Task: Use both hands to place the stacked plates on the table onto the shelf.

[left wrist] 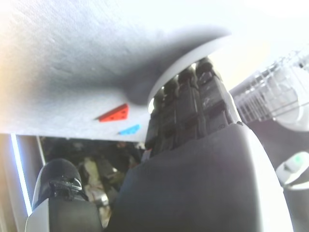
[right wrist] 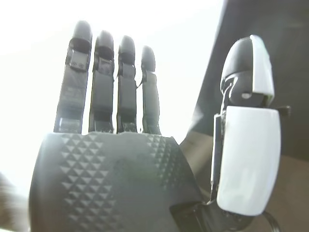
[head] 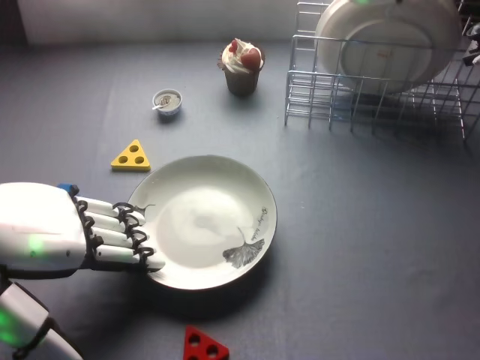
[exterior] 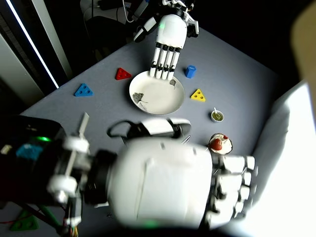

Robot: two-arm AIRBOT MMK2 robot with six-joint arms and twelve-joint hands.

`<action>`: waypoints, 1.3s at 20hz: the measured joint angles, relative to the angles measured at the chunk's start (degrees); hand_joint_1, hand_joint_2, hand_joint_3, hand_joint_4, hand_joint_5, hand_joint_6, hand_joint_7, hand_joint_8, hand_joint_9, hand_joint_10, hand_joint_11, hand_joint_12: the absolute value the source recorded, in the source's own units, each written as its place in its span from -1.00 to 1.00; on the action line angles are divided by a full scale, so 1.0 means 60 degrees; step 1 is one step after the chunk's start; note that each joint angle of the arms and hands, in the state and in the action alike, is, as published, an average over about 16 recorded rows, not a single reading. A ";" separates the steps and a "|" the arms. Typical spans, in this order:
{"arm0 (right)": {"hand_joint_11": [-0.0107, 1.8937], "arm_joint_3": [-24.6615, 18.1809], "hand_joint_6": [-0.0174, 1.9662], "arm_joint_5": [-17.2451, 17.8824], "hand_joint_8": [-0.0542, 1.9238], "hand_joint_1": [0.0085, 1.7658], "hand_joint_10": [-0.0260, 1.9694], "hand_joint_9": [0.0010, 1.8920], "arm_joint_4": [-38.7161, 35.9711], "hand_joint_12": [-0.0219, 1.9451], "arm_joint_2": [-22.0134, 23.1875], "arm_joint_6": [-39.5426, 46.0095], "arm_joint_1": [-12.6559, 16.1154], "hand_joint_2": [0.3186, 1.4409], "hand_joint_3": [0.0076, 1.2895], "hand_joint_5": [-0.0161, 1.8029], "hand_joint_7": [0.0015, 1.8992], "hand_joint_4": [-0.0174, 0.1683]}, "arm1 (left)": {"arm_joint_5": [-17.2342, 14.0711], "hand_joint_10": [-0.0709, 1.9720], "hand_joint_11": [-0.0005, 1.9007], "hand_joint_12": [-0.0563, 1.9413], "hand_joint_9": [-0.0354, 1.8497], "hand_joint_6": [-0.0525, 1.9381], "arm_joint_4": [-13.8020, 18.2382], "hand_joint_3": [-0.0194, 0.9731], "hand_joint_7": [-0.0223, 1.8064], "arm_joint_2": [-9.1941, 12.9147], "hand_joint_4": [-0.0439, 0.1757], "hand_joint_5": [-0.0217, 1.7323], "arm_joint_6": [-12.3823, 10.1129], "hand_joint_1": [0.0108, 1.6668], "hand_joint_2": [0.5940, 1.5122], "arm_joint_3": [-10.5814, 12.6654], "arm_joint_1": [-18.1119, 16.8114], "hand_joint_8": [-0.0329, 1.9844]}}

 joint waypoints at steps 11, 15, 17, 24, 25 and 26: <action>-0.53 -0.1205 -0.97 0.1419 -0.94 -0.11 -0.98 -0.56 -0.4451 -0.95 0.0113 -0.0151 -0.0691 0.02 -0.98 -0.57 -0.56 -0.77 | 0.0253 -0.95 -0.87 -0.96 -0.81 -0.97 -0.0936 -0.98 -0.83 -0.0019 -0.64 -0.86 0.0023 -0.86 -0.22 -0.0227 0.0818 -0.97; -0.58 -0.1656 -0.97 0.1342 -0.94 -0.07 -0.98 -0.61 -0.5040 -0.96 0.0108 -0.0519 -0.0990 0.01 -0.98 -0.63 -0.62 -0.77 | 0.0264 -0.95 -0.87 -0.96 -0.82 -0.97 -0.1075 -0.98 -0.84 -0.0014 -0.64 -0.86 0.0025 -0.86 -0.22 -0.0255 0.0917 -0.98; -0.60 -0.1880 -0.97 0.1276 -0.94 -0.02 -0.98 -0.64 -0.5219 -0.96 0.0103 -0.0672 -0.1126 0.00 -0.98 -0.66 -0.65 -0.78 | 0.0256 -0.95 -0.87 -0.96 -0.82 -0.97 -0.1098 -0.98 -0.84 -0.0014 -0.64 -0.86 0.0025 -0.86 -0.22 -0.0249 0.0931 -0.98; -0.64 -0.2511 -0.97 0.1124 -0.94 0.23 -0.98 -0.70 -0.5331 -0.97 -0.0053 -0.1215 -0.1481 -0.01 -0.98 -0.70 -0.71 -0.77 | 0.0216 -0.94 -0.89 -0.96 -0.83 -0.97 -0.1091 -0.98 -0.85 -0.0020 -0.64 -0.87 0.0024 -0.86 -0.22 -0.0201 0.0952 -0.98; -0.64 -0.2577 -0.97 0.1094 -0.94 0.27 -0.98 -0.70 -0.5300 -0.97 -0.0099 -0.1317 -0.1520 -0.01 -0.98 -0.70 -0.72 -0.77 | 0.0210 -0.94 -0.89 -0.96 -0.83 -0.97 -0.1090 -0.97 -0.86 -0.0021 -0.64 -0.87 0.0024 -0.86 -0.22 -0.0193 0.0955 -0.98; -0.65 -0.2631 -0.97 0.1059 -0.94 0.30 -0.98 -0.71 -0.5251 -0.97 -0.0152 -0.1426 -0.1556 0.00 -0.98 -0.71 -0.73 -0.77 | 0.0205 -0.94 -0.89 -0.96 -0.83 -0.97 -0.1088 -0.97 -0.86 -0.0023 -0.64 -0.87 0.0024 -0.86 -0.22 -0.0185 0.0957 -0.98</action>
